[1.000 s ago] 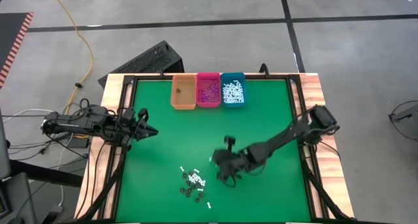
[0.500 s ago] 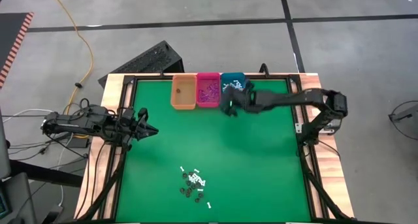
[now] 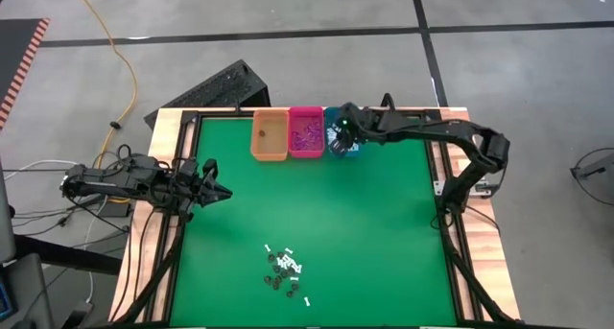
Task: Sort Halloween decoration
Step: Put the white bone toy into the blue bin
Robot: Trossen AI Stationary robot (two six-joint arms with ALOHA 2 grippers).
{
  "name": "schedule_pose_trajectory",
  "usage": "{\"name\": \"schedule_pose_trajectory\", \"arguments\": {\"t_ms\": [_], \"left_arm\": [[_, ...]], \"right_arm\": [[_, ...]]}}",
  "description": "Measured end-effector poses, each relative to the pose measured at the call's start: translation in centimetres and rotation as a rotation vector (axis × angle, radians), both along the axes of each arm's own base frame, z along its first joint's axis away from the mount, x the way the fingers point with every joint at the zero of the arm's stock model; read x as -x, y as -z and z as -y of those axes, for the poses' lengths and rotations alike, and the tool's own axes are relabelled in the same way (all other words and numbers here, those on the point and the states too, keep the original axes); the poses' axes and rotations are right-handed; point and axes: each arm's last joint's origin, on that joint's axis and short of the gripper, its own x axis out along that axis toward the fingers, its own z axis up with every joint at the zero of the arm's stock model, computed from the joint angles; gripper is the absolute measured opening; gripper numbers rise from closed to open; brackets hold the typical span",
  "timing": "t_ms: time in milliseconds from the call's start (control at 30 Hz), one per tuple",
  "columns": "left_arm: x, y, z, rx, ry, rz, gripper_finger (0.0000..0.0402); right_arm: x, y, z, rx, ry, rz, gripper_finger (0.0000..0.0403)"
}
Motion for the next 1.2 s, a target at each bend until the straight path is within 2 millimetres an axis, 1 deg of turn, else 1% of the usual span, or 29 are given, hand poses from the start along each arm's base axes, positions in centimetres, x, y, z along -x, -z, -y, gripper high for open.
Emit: {"name": "schedule_pose_trajectory", "arguments": {"t_ms": [67, 133, 200, 267, 400, 500, 567, 633, 767, 900, 967, 1100, 1200], "left_arm": [[0.0, 0.0, 0.0, 0.0, 0.0, 0.0, 0.0025], [0.0, 0.0, 0.0, 0.0, 0.0, 0.0, 0.0025], [0.0, 0.0, 0.0, -0.002, 0.0, 0.0, 0.0025], [0.0, 0.0, 0.0, -0.003, -0.001, 0.0, 0.0025], [0.0, 0.2, 0.0, -0.006, -0.006, -0.007, 0.0025], [0.0, 0.2, 0.0, -0.006, -0.006, -0.008, 0.0025], [0.0, 0.2, 0.0, -0.005, -0.006, -0.014, 0.0025], [-0.1, 0.4, 0.0, -0.005, -0.006, -0.028, 0.0025], [-0.1, 0.6, 0.0, -0.007, -0.007, -0.051, 0.0025], [-0.1, 0.6, 0.0, -0.007, -0.009, -0.05, 0.0025], [-0.1, 0.6, 0.0, -0.007, -0.01, -0.049, 0.0025], [-0.1, 0.6, 0.0, -0.007, -0.012, -0.049, 0.0025], [-0.1, 0.6, 0.0, -0.007, -0.012, -0.048, 0.0025]], "right_arm": [[-0.5, -0.1, -0.7, -0.014, -0.078, 0.015, 0.018], [-1.4, -0.3, -2.3, -0.055, -0.22, 0.056, 0.0185], [-2.7, -0.2, -4.8, -0.089, -0.35, 0.101, 0.0186], [-4.1, 0.2, -7.9, -0.099, -0.457, 0.119, 0.0183], [-6.8, 2.1, -14.9, -0.068, -0.622, 0.148, 0.0175], [-8.5, 4.5, -19.7, -0.022, -0.677, 0.189, 0.017], [-9.3, 6.3, -22.4, 0.004, -0.694, 0.22, 0.0168], [-9.9, 7.7, -24.3, 0.015, -0.693, 0.267, 0.0165], [-10.4, 9.5, -26.8, -0.005, -0.667, 0.346, 0.016], [-10.5, 10.4, -28.4, -0.025, -0.672, 0.401, 0.0156], [-10.6, 10.9, -28.9, -0.031, -0.672, 0.43, 0.0154], [-10.8, 12.4, -29.7, -0.031, -0.661, 0.416, 0.015], [-11.3, 12.8, -30.0, -0.033, -0.662, 0.417, 0.0148]]}}
